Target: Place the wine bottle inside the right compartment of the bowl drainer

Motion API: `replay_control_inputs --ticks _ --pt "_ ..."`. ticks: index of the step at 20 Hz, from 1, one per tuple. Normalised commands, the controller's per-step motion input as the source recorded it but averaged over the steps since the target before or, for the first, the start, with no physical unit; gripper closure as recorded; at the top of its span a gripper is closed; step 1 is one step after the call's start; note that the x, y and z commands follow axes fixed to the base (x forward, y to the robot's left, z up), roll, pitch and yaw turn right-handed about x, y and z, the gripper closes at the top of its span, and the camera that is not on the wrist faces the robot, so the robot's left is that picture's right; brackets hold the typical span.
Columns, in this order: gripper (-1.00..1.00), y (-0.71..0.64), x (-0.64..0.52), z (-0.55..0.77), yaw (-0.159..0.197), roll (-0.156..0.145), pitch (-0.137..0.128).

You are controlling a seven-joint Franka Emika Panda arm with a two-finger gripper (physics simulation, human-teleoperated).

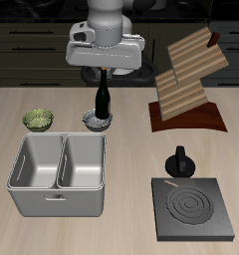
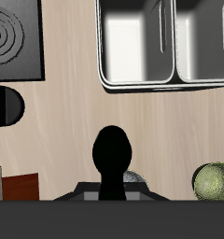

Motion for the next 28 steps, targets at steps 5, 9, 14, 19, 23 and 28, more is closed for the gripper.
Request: replay_control_inputs --ticks 5,9,14,19,23,28 --pt "1.0 -0.42 -0.04 0.21 -0.018 -0.043 -0.027" --pt "1.0 -0.52 -0.03 0.1 -0.018 -0.051 -0.015" --pt "1.0 -0.62 -0.03 0.06 -0.029 -0.068 0.009" --pt "1.0 -0.25 -0.06 0.17 0.03 -0.004 -0.016" --pt "1.0 -0.16 0.19 0.36 0.049 -0.017 -0.026" --pt "1.0 -0.07 0.2 0.28 0.029 -0.039 -0.029"
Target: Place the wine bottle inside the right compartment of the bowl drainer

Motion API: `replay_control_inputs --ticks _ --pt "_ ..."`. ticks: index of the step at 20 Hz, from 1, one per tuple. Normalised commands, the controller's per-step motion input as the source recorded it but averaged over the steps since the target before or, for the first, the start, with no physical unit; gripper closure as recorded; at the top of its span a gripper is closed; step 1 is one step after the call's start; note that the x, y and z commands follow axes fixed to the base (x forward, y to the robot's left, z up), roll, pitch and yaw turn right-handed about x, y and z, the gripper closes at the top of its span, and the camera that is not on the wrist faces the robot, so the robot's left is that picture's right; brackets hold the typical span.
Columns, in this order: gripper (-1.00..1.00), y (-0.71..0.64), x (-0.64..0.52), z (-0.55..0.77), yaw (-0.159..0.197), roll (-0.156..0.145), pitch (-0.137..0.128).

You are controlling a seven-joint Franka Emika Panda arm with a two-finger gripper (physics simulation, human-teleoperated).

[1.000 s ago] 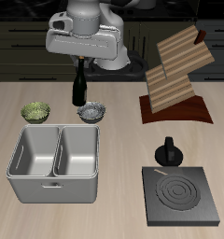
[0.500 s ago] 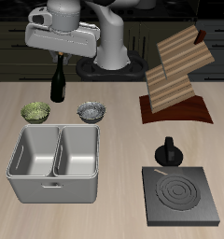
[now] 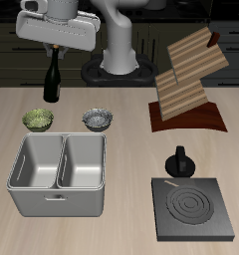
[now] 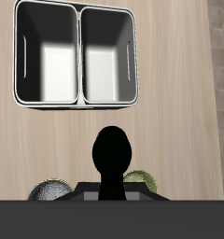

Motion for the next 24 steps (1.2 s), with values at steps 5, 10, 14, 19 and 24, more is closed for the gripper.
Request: replay_control_inputs --ticks 5,10,14,19,24 --pt "1.0 -0.01 0.34 0.1 0.007 -0.025 0.013" --pt "1.0 0.11 0.35 -0.03 -0.001 0.011 0.001" --pt "1.0 0.03 0.52 -0.11 0.015 -0.038 0.011" --pt "1.0 0.03 0.41 -0.16 0.011 -0.015 0.036" --pt "1.0 0.05 0.46 -0.33 -0.002 -0.024 0.044"
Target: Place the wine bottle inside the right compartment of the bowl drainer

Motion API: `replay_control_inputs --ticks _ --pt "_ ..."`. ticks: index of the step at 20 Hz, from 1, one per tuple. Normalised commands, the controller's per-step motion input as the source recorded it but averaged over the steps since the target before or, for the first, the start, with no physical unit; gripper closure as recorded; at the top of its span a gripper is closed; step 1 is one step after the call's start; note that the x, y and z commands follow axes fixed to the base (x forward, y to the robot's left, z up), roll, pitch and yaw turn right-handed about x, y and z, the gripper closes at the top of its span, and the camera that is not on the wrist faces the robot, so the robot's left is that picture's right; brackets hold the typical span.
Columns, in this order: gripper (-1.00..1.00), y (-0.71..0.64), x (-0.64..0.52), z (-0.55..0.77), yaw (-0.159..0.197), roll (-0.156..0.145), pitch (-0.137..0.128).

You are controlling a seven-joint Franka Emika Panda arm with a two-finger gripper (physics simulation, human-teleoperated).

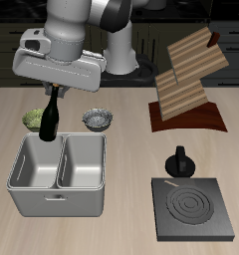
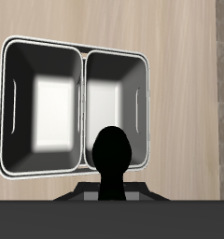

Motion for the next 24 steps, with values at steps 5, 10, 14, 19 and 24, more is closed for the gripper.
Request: replay_control_inputs --ticks 5,10,14,19,24 --pt "1.0 -0.01 0.22 -0.28 -0.005 -0.019 0.033" --pt "1.0 -0.1 0.07 -0.23 -0.016 -0.019 0.022" --pt "1.0 -0.03 0.04 -0.27 -0.009 -0.009 0.033" --pt "1.0 0.07 0.03 -0.47 0.042 -0.018 0.056" --pt "-1.0 0.15 -0.09 -0.15 0.017 0.034 0.02"
